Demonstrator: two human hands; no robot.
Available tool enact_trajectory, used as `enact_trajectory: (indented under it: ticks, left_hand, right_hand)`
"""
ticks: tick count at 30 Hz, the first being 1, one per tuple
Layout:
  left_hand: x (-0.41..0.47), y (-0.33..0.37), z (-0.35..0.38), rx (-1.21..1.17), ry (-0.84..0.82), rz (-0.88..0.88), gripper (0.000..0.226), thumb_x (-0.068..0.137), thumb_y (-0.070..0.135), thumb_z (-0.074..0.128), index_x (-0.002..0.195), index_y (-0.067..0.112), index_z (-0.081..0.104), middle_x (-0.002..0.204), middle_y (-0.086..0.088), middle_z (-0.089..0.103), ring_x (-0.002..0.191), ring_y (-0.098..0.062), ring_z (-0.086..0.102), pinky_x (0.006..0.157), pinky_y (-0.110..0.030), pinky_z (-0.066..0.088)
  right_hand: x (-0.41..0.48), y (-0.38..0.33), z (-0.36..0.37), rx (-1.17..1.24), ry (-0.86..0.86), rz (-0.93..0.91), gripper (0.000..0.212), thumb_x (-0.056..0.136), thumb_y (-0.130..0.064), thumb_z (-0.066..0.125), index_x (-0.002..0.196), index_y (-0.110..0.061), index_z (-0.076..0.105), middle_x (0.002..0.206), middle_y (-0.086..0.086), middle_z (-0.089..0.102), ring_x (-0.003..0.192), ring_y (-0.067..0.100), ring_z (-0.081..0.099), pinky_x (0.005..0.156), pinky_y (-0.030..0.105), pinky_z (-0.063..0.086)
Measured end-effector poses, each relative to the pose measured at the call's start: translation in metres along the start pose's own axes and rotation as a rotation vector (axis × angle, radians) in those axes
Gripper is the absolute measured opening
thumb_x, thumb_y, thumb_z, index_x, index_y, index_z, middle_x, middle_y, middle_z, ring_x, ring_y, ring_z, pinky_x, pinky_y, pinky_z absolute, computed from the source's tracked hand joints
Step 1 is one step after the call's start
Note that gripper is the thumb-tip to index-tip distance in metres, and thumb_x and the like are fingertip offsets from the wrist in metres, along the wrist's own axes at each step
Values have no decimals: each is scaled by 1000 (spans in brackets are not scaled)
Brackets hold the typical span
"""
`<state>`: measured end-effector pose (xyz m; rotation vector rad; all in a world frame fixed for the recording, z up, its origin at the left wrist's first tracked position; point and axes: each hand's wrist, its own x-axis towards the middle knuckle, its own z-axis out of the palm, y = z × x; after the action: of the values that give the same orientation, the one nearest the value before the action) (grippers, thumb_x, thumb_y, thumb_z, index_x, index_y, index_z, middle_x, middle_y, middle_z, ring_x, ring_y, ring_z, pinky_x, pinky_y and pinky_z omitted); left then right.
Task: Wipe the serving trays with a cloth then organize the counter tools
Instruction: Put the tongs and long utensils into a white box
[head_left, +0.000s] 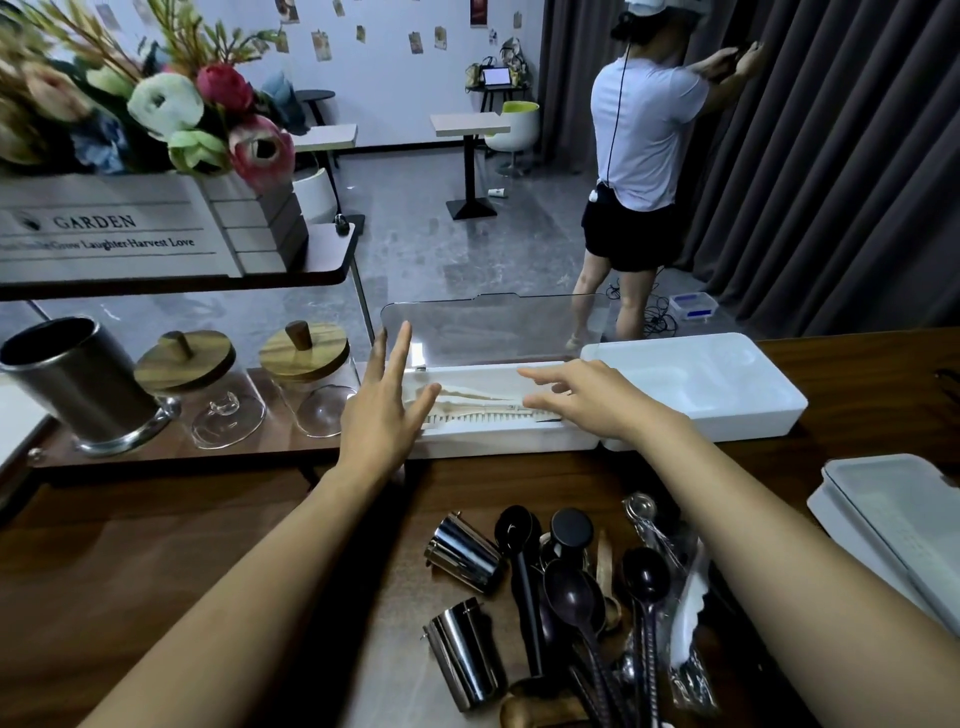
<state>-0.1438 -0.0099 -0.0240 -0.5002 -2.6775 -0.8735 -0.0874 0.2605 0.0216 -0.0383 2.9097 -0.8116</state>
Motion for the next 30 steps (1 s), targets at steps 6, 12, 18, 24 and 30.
enact_trajectory:
  ticks: [6, 12, 18, 24, 30]
  left_hand:
    - [0, 1, -4, 6, -34, 17, 83, 98, 58, 56, 162, 42, 5, 172, 0, 3, 100, -35, 69, 79, -42, 52]
    - [0, 2, -2, 17, -51, 22, 90, 93, 63, 58, 162, 44, 2, 172, -4, 3, 128, -39, 57, 90, -53, 53]
    - [0, 3, -2, 16, -49, 39, 93, 92, 61, 61, 162, 42, 3, 172, -9, 6, 146, -42, 37, 102, -59, 45]
    - [-2, 6, -4, 5, -54, 36, 93, 92, 58, 62, 162, 41, 3, 172, -9, 5, 144, -45, 39, 104, -62, 42]
    - [0, 1, -1, 37, -49, 35, 95, 91, 61, 62, 161, 45, 0, 172, -7, 5, 144, -47, 38, 108, -63, 39]
  right_hand:
    - [-48, -1, -9, 163, 93, -41, 56, 86, -71, 57, 140, -57, 46, 140, -15, 59, 127, 7, 54, 108, 39, 44]
    - [-135, 29, -29, 215, 200, 116, 58, 82, -74, 56, 138, -58, 48, 141, -22, 56, 128, 4, 52, 110, 39, 43]
    - [-220, 54, -4, 153, 246, 325, 48, 95, -51, 60, 142, -53, 48, 149, -15, 50, 136, 13, 48, 111, 39, 42]
    - [-266, 58, 26, 147, 367, 409, 46, 98, -39, 62, 143, -42, 52, 151, -18, 47, 139, 8, 45, 112, 30, 37]
    - [-293, 68, 38, 103, 332, 482, 56, 100, -39, 59, 153, -38, 39, 162, -17, 28, 148, 9, 31, 121, 41, 29]
